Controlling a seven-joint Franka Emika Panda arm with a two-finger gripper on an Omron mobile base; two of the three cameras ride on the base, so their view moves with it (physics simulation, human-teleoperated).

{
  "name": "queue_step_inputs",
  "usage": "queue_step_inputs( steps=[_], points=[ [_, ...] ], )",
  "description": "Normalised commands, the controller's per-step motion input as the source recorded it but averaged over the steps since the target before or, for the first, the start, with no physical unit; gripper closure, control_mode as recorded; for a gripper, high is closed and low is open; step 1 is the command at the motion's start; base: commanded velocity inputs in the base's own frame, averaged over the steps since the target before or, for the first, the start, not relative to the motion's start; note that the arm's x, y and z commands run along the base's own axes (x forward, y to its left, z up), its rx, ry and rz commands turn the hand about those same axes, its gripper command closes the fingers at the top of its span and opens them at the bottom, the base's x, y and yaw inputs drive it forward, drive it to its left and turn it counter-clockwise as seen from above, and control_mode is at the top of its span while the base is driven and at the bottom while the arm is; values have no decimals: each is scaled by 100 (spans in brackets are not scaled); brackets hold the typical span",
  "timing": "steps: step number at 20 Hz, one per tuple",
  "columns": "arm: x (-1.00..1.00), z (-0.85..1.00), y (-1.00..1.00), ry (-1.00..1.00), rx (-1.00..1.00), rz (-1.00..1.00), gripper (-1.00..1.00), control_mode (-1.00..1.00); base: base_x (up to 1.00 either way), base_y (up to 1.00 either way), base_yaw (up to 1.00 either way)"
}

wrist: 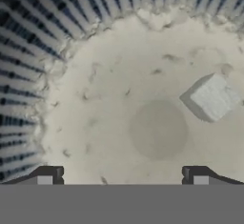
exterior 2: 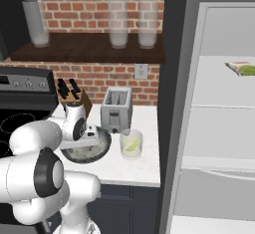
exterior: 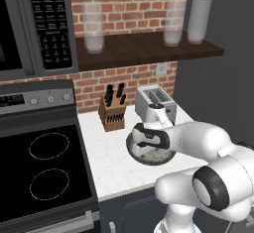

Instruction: Grab a lemon wedge from the fridge and one ice cube from the ice bowl, and put them in the glass of lemonade.

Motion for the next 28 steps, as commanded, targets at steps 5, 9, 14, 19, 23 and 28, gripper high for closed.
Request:
queue_step_inputs(
  steps=[5,9,14,19,23,28],
  points=[
    [30,7,-3,0,0,0,-100,-100,0,0,0],
    [44,17,-2,0,0,-1,-100,-100,0,0,0],
    [3,2,-24,-2,7,0,-100,-100,0,0,0],
    [2,0,-8,-1,2,0,-100,-100,0,0,0],
    [21,-3,0,0,0,0,-100,-100,0,0,0],
    [1,-16,6,0,0,0,-100,-100,0,0,0]
  ],
)
